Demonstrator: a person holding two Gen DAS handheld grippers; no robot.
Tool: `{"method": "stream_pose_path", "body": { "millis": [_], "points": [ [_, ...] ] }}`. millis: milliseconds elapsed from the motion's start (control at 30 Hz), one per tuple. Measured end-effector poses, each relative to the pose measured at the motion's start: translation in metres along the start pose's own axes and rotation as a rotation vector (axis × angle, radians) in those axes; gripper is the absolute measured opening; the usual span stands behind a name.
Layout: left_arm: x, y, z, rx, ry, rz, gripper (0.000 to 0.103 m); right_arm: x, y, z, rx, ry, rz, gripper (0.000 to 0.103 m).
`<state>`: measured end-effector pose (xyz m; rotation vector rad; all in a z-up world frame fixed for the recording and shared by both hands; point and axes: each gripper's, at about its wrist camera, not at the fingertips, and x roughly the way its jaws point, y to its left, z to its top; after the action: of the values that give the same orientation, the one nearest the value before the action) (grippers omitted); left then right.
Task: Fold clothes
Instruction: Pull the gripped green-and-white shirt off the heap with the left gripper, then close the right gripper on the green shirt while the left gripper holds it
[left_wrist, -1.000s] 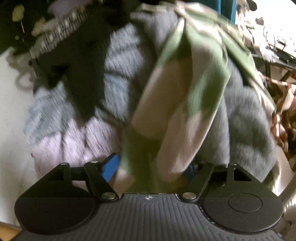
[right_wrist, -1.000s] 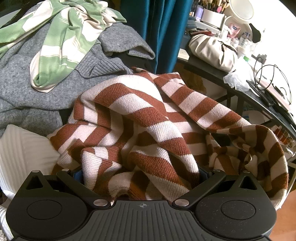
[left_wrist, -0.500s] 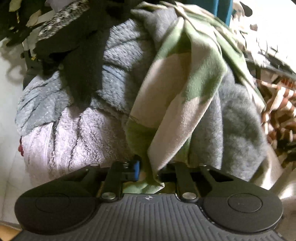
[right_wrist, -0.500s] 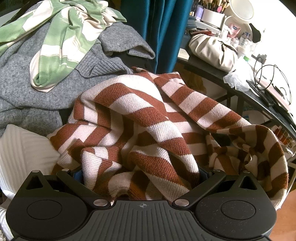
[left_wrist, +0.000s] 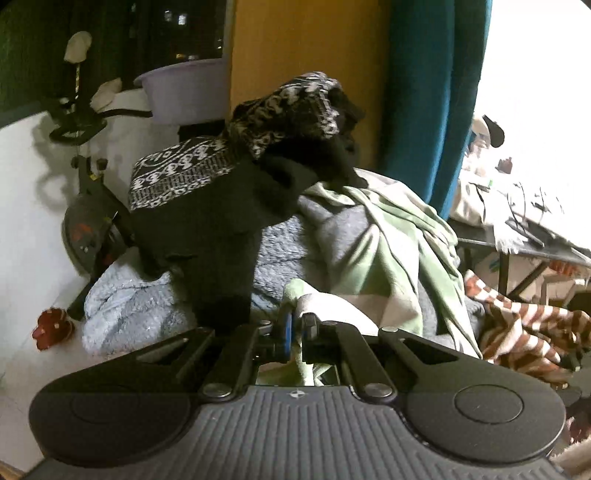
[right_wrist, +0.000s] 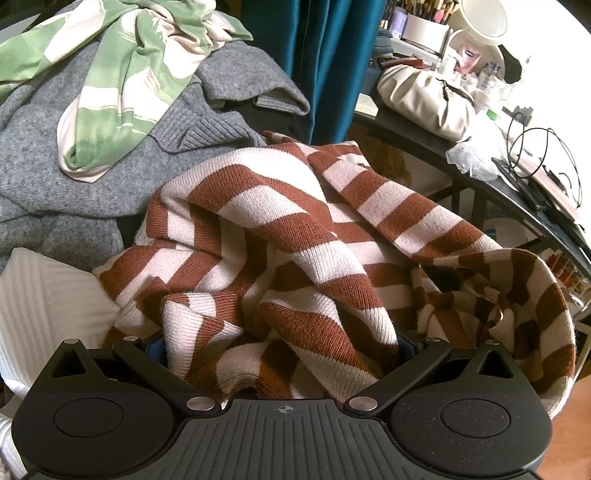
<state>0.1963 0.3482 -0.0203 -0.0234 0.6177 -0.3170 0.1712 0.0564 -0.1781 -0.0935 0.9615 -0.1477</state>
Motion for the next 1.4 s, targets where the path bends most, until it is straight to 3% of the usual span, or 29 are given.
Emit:
{"method": "stream_pose_path", "body": {
  "millis": [167,300,567,700,867,967,1000,1033,1167,1233,1267,1400],
  "points": [
    [-0.007,0.001,0.013,-0.011,-0.059,-0.008,0.005,-0.002,-0.003,0.004,0.01,0.018,0.01,0.102],
    [-0.019,-0.003,0.042,0.006,-0.158,-0.041,0.005,-0.012,-0.013,0.015,0.079,0.029,0.052,0.102],
    [-0.034,-0.015,0.095,0.074,-0.316,-0.111,0.005,-0.057,-0.046,0.065,0.261,-0.131,0.173,0.102],
    [-0.027,-0.008,0.107,0.035,-0.34,-0.098,0.005,-0.066,-0.047,0.087,0.301,-0.171,0.238,0.102],
    [-0.021,-0.001,0.114,0.04,-0.358,-0.056,0.005,-0.055,-0.015,0.114,0.205,-0.18,0.312,0.102],
    [-0.018,-0.001,0.113,0.041,-0.343,-0.057,0.005,-0.039,0.004,0.127,0.182,-0.159,0.347,0.097],
    [-0.017,0.0,0.112,0.041,-0.337,-0.055,0.005,-0.033,0.009,0.13,0.184,-0.142,0.358,0.09],
    [-0.016,0.001,0.11,0.033,-0.331,-0.053,0.005,-0.027,0.014,0.132,0.186,-0.125,0.368,0.075],
    [-0.019,0.011,0.104,0.0,-0.318,-0.042,0.005,-0.011,0.013,0.137,0.248,-0.067,0.428,0.056],
    [-0.024,0.017,0.101,0.006,-0.32,-0.032,0.005,-0.014,0.012,0.14,0.227,-0.074,0.455,0.022],
    [-0.026,0.019,0.1,0.012,-0.321,-0.03,0.005,-0.016,0.012,0.142,0.207,-0.079,0.463,0.014],
    [-0.03,0.026,0.097,0.031,-0.32,-0.022,0.005,-0.032,0.003,0.157,0.209,-0.136,0.325,0.007]
  ]
}}
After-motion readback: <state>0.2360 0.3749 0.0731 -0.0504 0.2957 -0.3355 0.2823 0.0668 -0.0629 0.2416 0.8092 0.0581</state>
